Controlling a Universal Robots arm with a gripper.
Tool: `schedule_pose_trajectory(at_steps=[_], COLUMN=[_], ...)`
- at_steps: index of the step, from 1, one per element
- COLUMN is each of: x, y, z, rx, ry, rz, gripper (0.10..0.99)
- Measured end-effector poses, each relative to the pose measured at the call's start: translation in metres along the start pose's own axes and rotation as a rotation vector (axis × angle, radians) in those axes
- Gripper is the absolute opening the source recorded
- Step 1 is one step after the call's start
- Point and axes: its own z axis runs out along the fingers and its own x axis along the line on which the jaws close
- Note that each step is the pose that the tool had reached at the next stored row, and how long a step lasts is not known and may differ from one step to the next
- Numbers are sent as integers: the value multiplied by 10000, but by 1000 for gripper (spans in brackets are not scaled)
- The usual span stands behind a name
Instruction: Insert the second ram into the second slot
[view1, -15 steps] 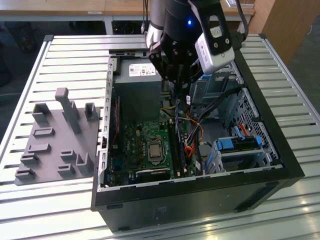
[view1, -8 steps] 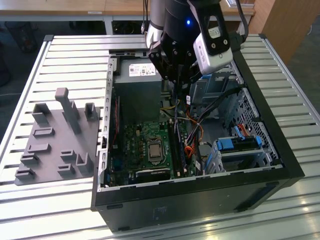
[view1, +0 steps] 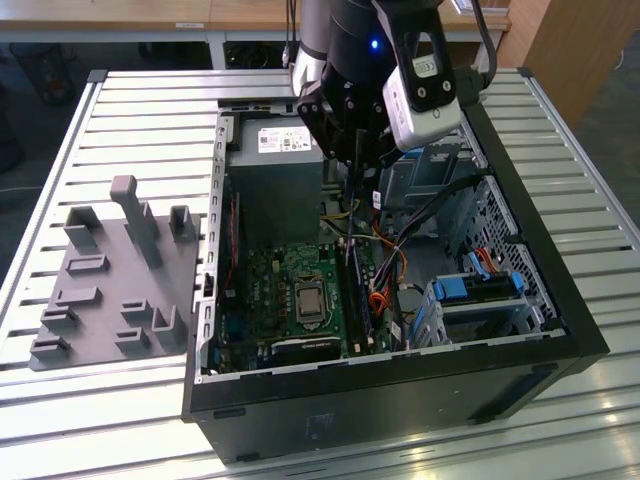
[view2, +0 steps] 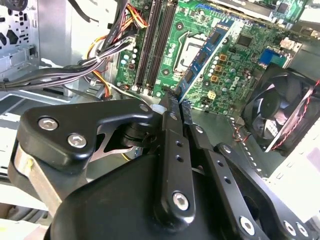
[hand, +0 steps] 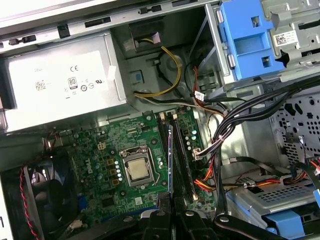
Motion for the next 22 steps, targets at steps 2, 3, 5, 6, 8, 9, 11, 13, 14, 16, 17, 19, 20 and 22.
schedule_pose_trajectory(at_steps=[2, 3, 5, 6, 8, 9, 11, 13, 14, 16, 17, 19, 20, 22], x=[0, 0, 0, 0, 0, 0, 1, 1, 1, 1, 2, 1, 1, 1], y=[0, 0, 1, 0, 0, -1, -1, -2, -2, -3, -3, -3, -3, -3], z=[0, 0, 6, 9, 22, 30, 45, 64, 70, 76, 80, 86, 89, 94], rx=[1, 2, 6, 20, 43, 51, 52, 52, 53, 52, 49, 43, 41, 37], ry=[-3, -4, -7, -10, -17, -19, -20, -20, -20, -15, -10, -1, 4, 13], rz=[85, 119, 156, 164, 171, 175, 178, 178, 171, -14, -189, -551, -729, -1060], gripper=[137, 137, 137, 137, 137, 137, 137, 137, 137, 137, 137, 137, 137, 137])
